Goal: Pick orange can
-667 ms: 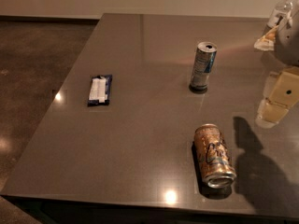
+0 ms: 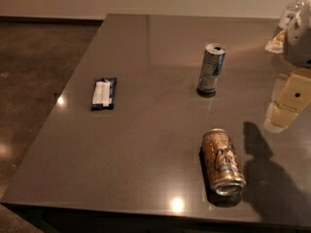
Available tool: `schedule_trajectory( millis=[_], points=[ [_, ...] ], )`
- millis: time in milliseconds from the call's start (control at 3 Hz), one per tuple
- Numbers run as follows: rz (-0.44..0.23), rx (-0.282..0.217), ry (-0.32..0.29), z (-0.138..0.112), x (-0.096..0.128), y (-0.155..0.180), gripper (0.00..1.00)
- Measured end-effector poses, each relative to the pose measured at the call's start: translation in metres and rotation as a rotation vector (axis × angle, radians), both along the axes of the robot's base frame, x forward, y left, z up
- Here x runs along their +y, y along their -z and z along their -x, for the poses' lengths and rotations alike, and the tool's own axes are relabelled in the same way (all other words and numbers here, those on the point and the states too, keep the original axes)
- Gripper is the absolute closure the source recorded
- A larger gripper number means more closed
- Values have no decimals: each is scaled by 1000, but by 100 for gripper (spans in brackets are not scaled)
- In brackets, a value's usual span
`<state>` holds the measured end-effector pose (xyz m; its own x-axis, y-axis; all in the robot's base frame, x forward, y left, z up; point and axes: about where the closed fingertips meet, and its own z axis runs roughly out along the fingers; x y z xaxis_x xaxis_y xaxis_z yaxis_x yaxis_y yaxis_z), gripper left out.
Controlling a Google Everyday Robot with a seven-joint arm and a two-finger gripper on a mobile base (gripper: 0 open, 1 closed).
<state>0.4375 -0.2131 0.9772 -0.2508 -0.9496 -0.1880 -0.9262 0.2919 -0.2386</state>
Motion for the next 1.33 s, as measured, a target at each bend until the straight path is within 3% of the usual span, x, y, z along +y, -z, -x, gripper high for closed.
schedule_trajectory(
  millis=[333,1333],
  points=[
    [28,40,80,7,12,4,0],
    [-44,126,454,47,42,32,0]
  ],
)
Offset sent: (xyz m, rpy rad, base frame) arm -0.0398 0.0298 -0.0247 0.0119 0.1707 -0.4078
